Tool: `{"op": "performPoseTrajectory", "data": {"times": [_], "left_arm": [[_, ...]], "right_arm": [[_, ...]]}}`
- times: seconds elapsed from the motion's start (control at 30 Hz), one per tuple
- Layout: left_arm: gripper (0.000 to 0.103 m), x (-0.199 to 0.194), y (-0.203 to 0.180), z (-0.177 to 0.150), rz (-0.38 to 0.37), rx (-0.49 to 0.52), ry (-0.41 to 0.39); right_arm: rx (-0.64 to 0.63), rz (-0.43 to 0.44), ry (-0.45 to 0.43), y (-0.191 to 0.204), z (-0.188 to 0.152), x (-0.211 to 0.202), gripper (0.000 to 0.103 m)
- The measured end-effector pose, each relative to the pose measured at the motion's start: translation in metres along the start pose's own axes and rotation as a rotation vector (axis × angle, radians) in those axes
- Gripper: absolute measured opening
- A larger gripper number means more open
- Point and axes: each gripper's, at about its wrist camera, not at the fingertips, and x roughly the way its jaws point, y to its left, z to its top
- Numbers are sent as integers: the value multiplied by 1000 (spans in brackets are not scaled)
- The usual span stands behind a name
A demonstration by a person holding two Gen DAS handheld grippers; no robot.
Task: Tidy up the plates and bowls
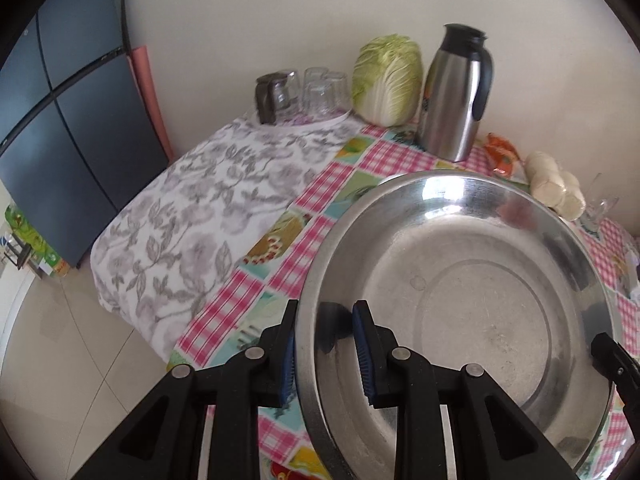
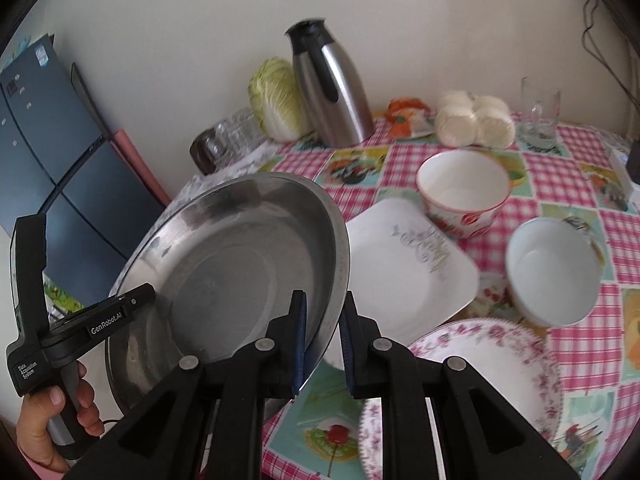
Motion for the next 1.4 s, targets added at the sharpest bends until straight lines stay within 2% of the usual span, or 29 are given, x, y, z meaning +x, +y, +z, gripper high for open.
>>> {"op": "performPoseTrajectory", "data": {"times": [0.23, 0.4, 0.73, 1.07, 1.4], "left_arm": [[28, -12, -54, 13, 3, 72, -23], [28, -13, -93, 14, -1, 128, -27], [27, 5, -139, 13, -36, 150, 28], [27, 38, -150, 14, -76, 133, 98], [29, 62, -132, 9, -92, 74, 146]], "right_arm": [[113, 7, -72, -44, 5, -27, 16], [181, -31, -95, -73, 7, -37, 17], [281, -72, -114, -118, 8, -49, 17], [316, -114, -76, -133, 8, -36, 17], [273, -143, -29, -123, 6, -16, 17]]}}
